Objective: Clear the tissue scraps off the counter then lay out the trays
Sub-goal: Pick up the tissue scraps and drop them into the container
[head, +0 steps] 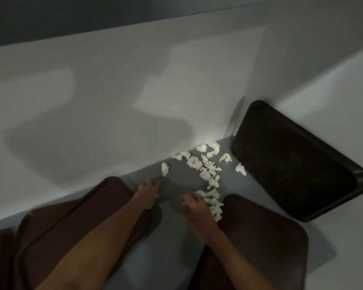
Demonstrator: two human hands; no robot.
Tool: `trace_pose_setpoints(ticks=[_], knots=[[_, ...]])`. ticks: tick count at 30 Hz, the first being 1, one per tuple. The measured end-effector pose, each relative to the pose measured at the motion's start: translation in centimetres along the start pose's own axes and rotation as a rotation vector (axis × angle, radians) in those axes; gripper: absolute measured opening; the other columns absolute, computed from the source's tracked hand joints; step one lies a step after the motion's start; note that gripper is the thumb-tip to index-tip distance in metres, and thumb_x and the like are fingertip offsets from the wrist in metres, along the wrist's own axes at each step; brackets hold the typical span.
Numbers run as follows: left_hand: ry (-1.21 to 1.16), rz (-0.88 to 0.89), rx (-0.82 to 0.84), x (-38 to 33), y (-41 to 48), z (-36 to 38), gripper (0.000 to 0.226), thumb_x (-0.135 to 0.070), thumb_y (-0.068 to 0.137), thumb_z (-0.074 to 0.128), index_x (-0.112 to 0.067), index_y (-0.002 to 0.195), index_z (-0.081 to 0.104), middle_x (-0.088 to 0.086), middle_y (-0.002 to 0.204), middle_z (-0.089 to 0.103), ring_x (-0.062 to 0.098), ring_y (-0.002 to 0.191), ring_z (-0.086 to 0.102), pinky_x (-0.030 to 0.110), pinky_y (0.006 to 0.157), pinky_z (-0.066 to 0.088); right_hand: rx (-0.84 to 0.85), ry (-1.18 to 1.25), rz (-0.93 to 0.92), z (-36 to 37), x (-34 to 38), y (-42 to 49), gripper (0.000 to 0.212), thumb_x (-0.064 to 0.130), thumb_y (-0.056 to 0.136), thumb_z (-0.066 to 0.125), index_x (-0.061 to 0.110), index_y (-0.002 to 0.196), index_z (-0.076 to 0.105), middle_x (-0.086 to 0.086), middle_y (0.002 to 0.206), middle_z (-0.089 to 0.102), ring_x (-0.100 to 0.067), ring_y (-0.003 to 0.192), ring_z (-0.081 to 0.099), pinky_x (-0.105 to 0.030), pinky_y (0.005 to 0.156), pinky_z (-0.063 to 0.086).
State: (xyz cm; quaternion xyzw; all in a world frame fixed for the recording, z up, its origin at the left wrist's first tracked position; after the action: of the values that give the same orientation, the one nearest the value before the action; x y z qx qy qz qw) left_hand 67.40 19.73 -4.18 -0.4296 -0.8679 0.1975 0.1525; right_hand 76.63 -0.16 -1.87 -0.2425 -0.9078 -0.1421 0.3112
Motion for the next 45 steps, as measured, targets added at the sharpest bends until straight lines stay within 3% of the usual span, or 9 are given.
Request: trace_pose_setpoints(ticks=[11, 14, 17, 20, 24, 28, 34, 39, 45], knots=[[-0.355, -0.021, -0.109, 0.0, 0.2, -5.1, 0.027, -0.021, 0.093, 0.066, -0.004, 0.112, 0.073, 0.017, 0.115, 0.072, 0.033, 0.113, 0.066, 0.035, 0.092, 0.048, -0.114, 0.233, 0.160, -1.8, -1.4, -2.9, 0.014, 0.011, 0.099, 0.059, 0.023, 0.099, 0.067, 0.013, 0.091, 0.066, 0.002, 0.086, 0.060, -0.013, 0.074, 0.042], [-0.860, -0.119, -0.117, 0.3, -1.0, -4.7, 0.002, -0.015, 0.082, 0.078, -0.014, 0.081, 0.079, 0.008, 0.087, 0.076, 0.021, 0.087, 0.070, 0.028, 0.074, 0.049, -0.048, 0.397, 0.328, -1.1, -0.9, -3.1, 0.012, 0.021, 0.096, 0.057, 0.031, 0.098, 0.064, 0.004, 0.086, 0.071, -0.011, 0.078, 0.068, -0.038, 0.072, 0.057], [-1.484, -0.170, -0.009, -1.2, -3.1, -2.8, 0.007, -0.003, 0.087, 0.077, -0.008, 0.091, 0.079, 0.011, 0.089, 0.074, 0.017, 0.079, 0.063, 0.025, 0.070, 0.053, -0.031, 0.424, 0.253, -0.8, 0.8, -2.7, 0.010, 0.037, 0.097, 0.055, 0.038, 0.105, 0.060, 0.001, 0.092, 0.072, -0.011, 0.075, 0.072, -0.037, 0.071, 0.061], [-1.758, -0.150, 0.127, -3.7, -5.6, -1.3, 0.015, -0.003, 0.092, 0.070, -0.001, 0.106, 0.076, 0.014, 0.095, 0.071, 0.019, 0.082, 0.062, 0.029, 0.076, 0.052, 0.018, 0.404, 0.225, -0.3, 2.6, -1.8, 0.019, 0.039, 0.100, 0.052, 0.034, 0.117, 0.060, 0.004, 0.101, 0.072, -0.011, 0.088, 0.072, -0.035, 0.081, 0.059], [-1.840, -0.113, 0.101, -5.8, -7.8, -0.7, 0.023, -0.002, 0.101, 0.054, 0.009, 0.112, 0.072, 0.021, 0.103, 0.072, 0.026, 0.094, 0.067, 0.038, 0.092, 0.055, 0.038, 0.349, 0.243, -0.4, 3.6, -1.3, 0.029, 0.017, 0.104, 0.056, 0.023, 0.130, 0.067, 0.005, 0.117, 0.072, -0.010, 0.105, 0.068, -0.025, 0.094, 0.053], [-1.662, 0.021, 0.047, -7.2, -8.9, -1.2, 0.025, 0.002, 0.101, 0.054, -0.005, 0.114, 0.075, 0.015, 0.114, 0.075, 0.027, 0.103, 0.067, 0.039, 0.099, 0.052, -0.005, 0.308, 0.189, -1.9, 3.3, -2.3, 0.032, 0.012, 0.101, 0.058, 0.026, 0.125, 0.073, 0.008, 0.108, 0.076, 0.000, 0.095, 0.066, -0.004, 0.083, 0.043], [-1.651, -0.011, 0.008, -9.2, -11.5, -0.4, 0.029, 0.004, 0.098, 0.060, -0.003, 0.124, 0.068, 0.015, 0.109, 0.078, 0.026, 0.100, 0.073, 0.041, 0.101, 0.055, -0.064, 0.437, 0.351, -5.4, 0.7, -6.9, 0.020, 0.029, 0.099, 0.068, 0.027, 0.112, 0.054, 0.000, 0.090, 0.072, -0.008, 0.078, 0.068, -0.018, 0.067, 0.049], [-2.100, -0.188, 0.108, -13.8, -15.5, 0.6, 0.027, 0.012, 0.100, 0.046, 0.004, 0.111, 0.069, 0.015, 0.086, 0.070, 0.011, 0.061, 0.068, 0.019, 0.055, 0.055, -0.135, 0.588, 0.401, -10.3, -0.5, -12.8, 0.020, 0.027, 0.099, 0.071, 0.021, 0.106, 0.053, -0.003, 0.081, 0.074, -0.008, 0.068, 0.071, -0.013, 0.063, 0.050], [-2.158, -0.318, 0.096, -21.3, -20.2, 1.8, 0.031, 0.000, 0.106, 0.032, -0.008, 0.097, 0.060, 0.000, 0.065, 0.047, 0.005, 0.046, 0.042, 0.015, 0.036, 0.029, -0.108, 0.587, 0.330, -17.0, -3.3, -20.6, 0.014, 0.030, 0.108, 0.056, 0.035, 0.110, 0.069, 0.002, 0.085, 0.071, -0.012, 0.075, 0.069, -0.021, 0.070, 0.055]])
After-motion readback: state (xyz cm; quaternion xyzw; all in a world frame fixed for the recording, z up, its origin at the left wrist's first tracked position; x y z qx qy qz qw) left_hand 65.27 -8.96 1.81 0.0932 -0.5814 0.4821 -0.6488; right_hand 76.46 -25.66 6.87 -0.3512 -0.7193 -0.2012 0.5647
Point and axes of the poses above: each hand's wrist, its own y-axis towards the middle knuckle, its own z-axis out of the palm, x = y × z, the point moved 6 cm from there along y, towards the middle knuckle
